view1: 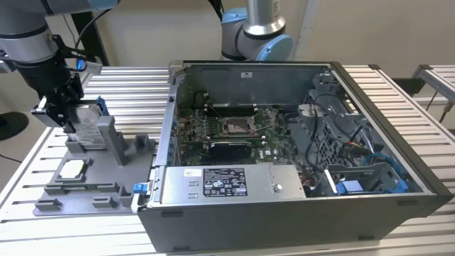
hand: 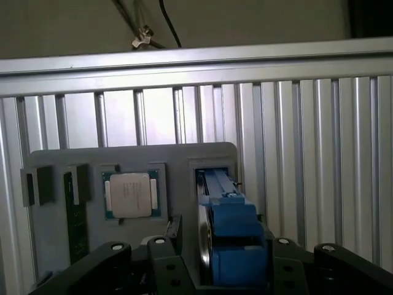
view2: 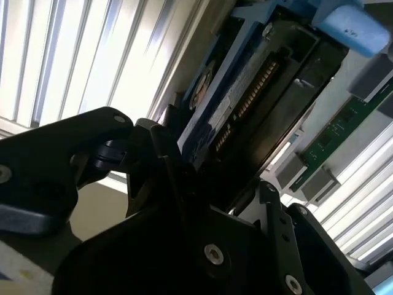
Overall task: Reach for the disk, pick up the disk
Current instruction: 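Pick up the disk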
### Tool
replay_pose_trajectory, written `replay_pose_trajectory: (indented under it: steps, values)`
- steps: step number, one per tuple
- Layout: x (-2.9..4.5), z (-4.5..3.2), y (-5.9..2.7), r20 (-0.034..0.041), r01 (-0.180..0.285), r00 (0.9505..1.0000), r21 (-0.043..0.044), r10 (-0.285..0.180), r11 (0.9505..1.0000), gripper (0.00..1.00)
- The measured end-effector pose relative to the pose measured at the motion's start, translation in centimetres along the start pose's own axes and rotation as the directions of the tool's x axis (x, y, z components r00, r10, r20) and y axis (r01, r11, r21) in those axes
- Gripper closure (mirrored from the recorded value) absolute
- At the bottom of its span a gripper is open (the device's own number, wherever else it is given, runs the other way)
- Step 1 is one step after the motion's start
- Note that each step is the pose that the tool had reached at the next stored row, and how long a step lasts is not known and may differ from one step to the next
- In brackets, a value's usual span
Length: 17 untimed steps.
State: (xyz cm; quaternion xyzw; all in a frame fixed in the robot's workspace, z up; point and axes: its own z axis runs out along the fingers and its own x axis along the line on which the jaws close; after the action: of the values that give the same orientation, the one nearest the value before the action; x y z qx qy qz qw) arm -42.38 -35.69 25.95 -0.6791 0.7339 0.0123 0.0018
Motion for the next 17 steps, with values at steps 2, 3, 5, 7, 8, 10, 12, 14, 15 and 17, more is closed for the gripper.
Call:
replay_pose_trajectory:
  steps: [2,3,5,7,8,10,12,14,15,17]
  values:
    - [0.00,0.00,0.00,-0.0001,0.001,1.0000,-0.0002,-0.001,1.0000,0.00]
    - [0.00,0.00,0.00,-0.0001,0.001,1.0000,-0.0003,-0.001,1.0000,0.00]
    - [0.00,0.01,0.00,0.0000,0.001,1.0000,-0.0001,-0.001,1.0000,1.00]
    - [0.00,0.01,0.00,0.0000,0.001,1.0000,0.0001,-0.001,1.0000,1.00]
    - [0.00,0.01,0.00,0.0000,0.001,1.0000,0.0001,-0.001,1.0000,1.00]
    - [0.00,0.01,0.00,0.0000,0.003,1.0000,0.0000,-0.003,1.0000,1.00]
    - [0.00,0.02,0.00,0.0000,0.004,1.0000,0.0000,-0.004,1.0000,1.00]
    - [0.00,0.01,0.00,0.0000,0.004,1.0000,0.0000,-0.004,1.0000,1.00]
    - [0.00,0.01,0.00,0.0000,0.004,1.0000,0.0000,-0.004,1.0000,1.00]
    - [0.00,0.01,0.00,0.0000,0.005,1.0000,0.0000,-0.005,1.0000,1.00]
